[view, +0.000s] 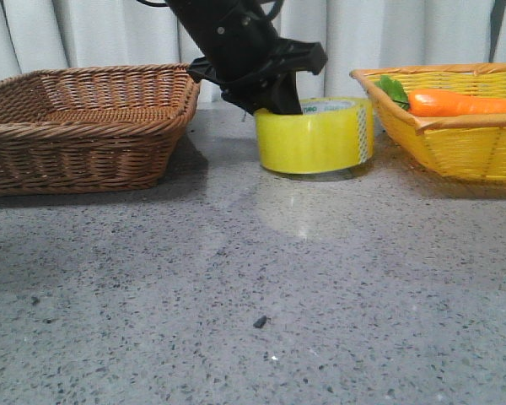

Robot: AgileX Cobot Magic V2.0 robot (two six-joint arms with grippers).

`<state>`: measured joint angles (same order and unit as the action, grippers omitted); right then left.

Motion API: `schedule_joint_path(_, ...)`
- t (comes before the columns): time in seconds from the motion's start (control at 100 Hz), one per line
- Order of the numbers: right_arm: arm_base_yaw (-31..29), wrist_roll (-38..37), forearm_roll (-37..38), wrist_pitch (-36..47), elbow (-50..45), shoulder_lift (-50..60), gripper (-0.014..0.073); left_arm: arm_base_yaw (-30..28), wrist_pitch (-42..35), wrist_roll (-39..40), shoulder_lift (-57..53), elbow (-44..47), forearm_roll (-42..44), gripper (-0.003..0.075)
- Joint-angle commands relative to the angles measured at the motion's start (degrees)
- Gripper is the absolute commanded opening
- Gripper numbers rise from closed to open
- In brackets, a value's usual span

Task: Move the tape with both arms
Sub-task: 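Lower the left gripper over the tape roll and grasp its rim, then carry the tape roll with the left gripper into the brown basket, then open the left gripper and raise it away from the basket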

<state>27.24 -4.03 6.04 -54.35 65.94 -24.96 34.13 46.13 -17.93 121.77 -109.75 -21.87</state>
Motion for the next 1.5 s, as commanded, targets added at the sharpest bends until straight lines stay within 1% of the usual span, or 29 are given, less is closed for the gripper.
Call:
schedule_joint_path(0.0, -0.09, 0.04, 1.11, 5.1, 1.07, -1.25, -0.0039, 0.06, -3.92, 0.6, -4.41, -5.94, -5.12, -0.0021)
schedule_joint_path(0.11, -0.09, 0.04, 1.11, 5.82, 1.07, -1.25, -0.0039, -0.54, -3.92, 0.89, -7.13, -12.6, -5.09, -0.0021)
schedule_joint_path(0.17, -0.09, 0.04, 1.11, 6.16, 1.07, -1.25, -0.0039, -1.63, -3.92, 3.4, -8.96, -15.7, -3.99, -0.0021)
schedule_joint_path(0.25, -0.09, 0.04, 1.11, 7.01, 1.07, -1.25, -0.0039, -3.74, -3.62, 5.67, -11.74, -18.82, -0.36, -0.0021)
schedule_joint_path(0.33, -0.09, 0.04, 1.11, 8.3, 1.07, -1.25, -0.0039, -6.49, -1.47, 6.75, -14.19, -19.59, 4.23, -0.0021)
schedule_joint_path(0.41, -0.09, 0.04, 1.11, 9.02, 1.07, -1.25, -0.0039, -10.16, 4.43, 7.06, -15.84, -19.59, 8.53, -0.0021)
schedule_joint_path(0.52, -0.09, 0.04, 1.11, 9.48, 1.07, -1.25, -0.0039, -15.17, 15.47, 7.78, -15.65, -19.59, 11.54, -0.0021)
schedule_joint_path(0.57, -0.09, 0.04, 1.11, 9.88, 0.96, -1.25, -0.0039, -16.86, 19.12, 7.78, -15.16, -19.06, 12.35, -0.0021)
schedule_joint_path(0.64, -0.09, 0.04, 1.11, 10.38, 0.96, -1.25, -0.0039, -18.71, 21.84, 7.78, -14.59, -17.33, 12.43, -0.002)
schedule_joint_path(0.74, -0.09, 0.04, 1.11, 10.81, 0.96, -1.57, -0.0039, -19.82, 22.0, 8.0, -14.45, -13.27, 12.43, -0.0008)
schedule_joint_path(0.76, -0.09, 0.04, 1.11, 10.81, 0.96, -1.72, -0.0039, -19.95, 22.03, 8.14, -14.45, -12.61, 12.43, 0.0007)
schedule_joint_path(0.81, -0.09, 0.04, 1.11, 10.81, 0.96, -1.99, -0.0039, -19.95, 22.03, 8.28, -14.45, -11.4, 12.57, 0.0073)
schedule_joint_path(0.85, -0.09, 0.04, 1.11, 10.7, 0.96, -2.11, -0.0039, -19.95, 22.16, 8.88, -14.45, -10.82, 12.72, 0.0153)
schedule_joint_path(0.86, -0.09, 0.04, 1.11, 10.7, 0.96, -2.15, -0.0039, -19.95, 22.16, 9.12, -14.45, -10.64, 12.9, 0.0184)
schedule_joint_path(0.88, -0.09, 0.04, 1.11, 10.7, 0.96, -2.26, -0.0039, -19.95, 22.25, 10.06, -14.45, -10.61, 13.19, 0.0217)
schedule_joint_path(0.93, -0.09, 0.04, 1.11, 10.7, 0.96, -2.4, -0.0039, -19.95, 22.66, 12.43, -14.45, -10.61, 14.16, 0.0351)
schedule_joint_path(0.95, -0.09, 0.04, 1.11, 10.7, 0.96, -2.4, -0.0039, -19.95, 22.76, 12.83, -14.45, -10.61, 14.27, 0.0383)
schedule_joint_path(0.98, -0.09, 0.04, 1.11, 10.7, 0.96, -2.5, -0.0039, -19.95, 23.18, 12.83, -14.45, -10.61, 14.27, 0.0454)
schedule_joint_path(1.0, -0.09, 0.04, 1.11, 10.81, 0.96, -2.5, -0.0039, -19.95, 23.45, 12.83, -14.56, -10.61, 14.16, 0.0489)
schedule_joint_path(1.05, -0.09, 0.04, 1.11, 10.92, 0.96, -2.5, -0.0039, -19.95, 23.45, 12.71, -14.96, -10.61, 14.02, 0.0537)
schedule_joint_path(1.09, -0.09, 0.04, 1.11, 10.92, 0.96, -2.5, -0.0039, -19.95, 22.78, 12.71, -15.47, -10.61, 12.95, 0.0535)
schedule_joint_path(1.13, -0.09, 0.04, 1.11, 10.71, 0.96, -2.5, -0.0039, -19.95, 21.44, 12.71, -16.04, -10.61, 11.41, 0.0514)
schedule_joint_path(1.19, -0.09, 0.04, 1.11, 10.32, 0.84, -2.38, -0.0039, -19.42, 19.22, 12.6, -17.66, -10.52, 8.47, 0.0457)
schedule_joint_path(1.25, -0.09, 0.04, 1.11, 11.04, -0.06, -1.71, -0.0039, -17.63, 16.39, 12.11, -20.01, -10.52, 8.26, 0.0398)
schedule_joint_path(1.28, -0.09, 0.17, 1.11, 11.82, -0.76, -1.1, -0.0039, -16.47, 15.11, 12.0, -21.16, -10.4, 9.23, 0.0368)
schedule_joint_path(1.33, -0.09, 1.07, 1.11, 13.67, -2.53, 0.77, -0.004, -14.11, 13.11, 12.0, -23.49, -9.96, 11.55, 0.0348)
schedule_joint_path(1.41, -0.09, 1.46, 1.75, 16.36, -6.17, 4.26, -0.004, -9.53, 9.47, 12.12, -28.14, -7.33, 16.51, 0.0347)
schedule_joint_path(1.49, -0.09, 1.46, 2.7, 17.11, -10.94, 8.31, -0.0039, -5.12, 5.76, 12.51, -34.26, -1.85, 22.59, 0.0347)
